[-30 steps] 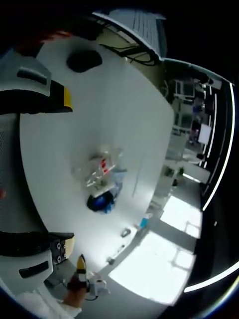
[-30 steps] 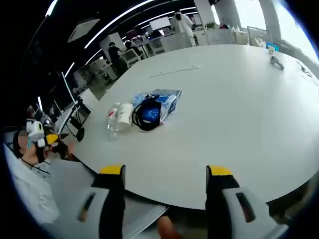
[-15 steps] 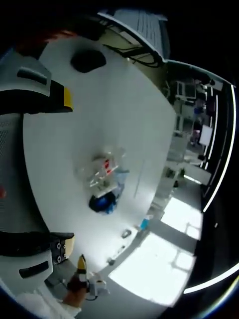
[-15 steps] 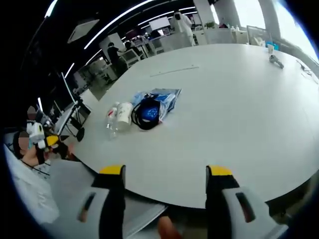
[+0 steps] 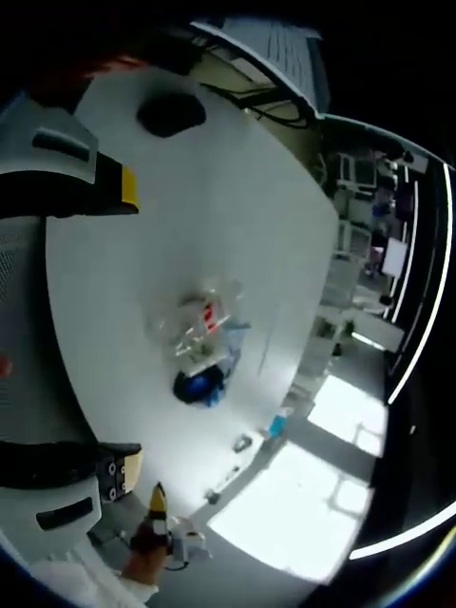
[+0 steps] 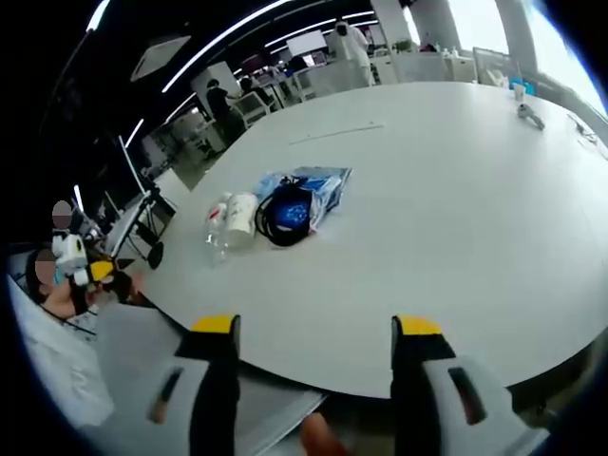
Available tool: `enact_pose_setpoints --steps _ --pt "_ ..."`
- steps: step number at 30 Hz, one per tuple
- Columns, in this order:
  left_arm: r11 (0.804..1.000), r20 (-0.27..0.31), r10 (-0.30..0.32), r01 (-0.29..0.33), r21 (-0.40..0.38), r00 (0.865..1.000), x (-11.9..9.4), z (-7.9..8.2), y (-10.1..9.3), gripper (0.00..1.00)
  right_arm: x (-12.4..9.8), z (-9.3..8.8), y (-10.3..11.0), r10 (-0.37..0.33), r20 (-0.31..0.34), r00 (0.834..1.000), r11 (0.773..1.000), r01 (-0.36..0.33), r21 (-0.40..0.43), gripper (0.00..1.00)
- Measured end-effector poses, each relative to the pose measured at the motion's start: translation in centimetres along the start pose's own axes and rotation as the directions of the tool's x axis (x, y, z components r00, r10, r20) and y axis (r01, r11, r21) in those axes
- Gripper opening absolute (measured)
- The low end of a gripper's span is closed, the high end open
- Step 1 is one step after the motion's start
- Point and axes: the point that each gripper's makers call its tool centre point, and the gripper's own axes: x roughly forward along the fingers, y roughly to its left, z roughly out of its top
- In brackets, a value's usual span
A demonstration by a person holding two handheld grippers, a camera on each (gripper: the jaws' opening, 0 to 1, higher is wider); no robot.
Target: Arrange the tabletop items into an orderly group along one side of the table until the central work area is clear of visible clutter.
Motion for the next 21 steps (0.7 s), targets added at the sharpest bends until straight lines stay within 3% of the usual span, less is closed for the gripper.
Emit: enact_pose_setpoints --steps 21 --pt "1.000 0.003 -0.027 0.027 -0.006 1.000 0.2 -1.0 -0.4 0.96 1.7 0.6 1.4 0.029 -0.041 0.999 0.999 -0.031 -0.045 0.61"
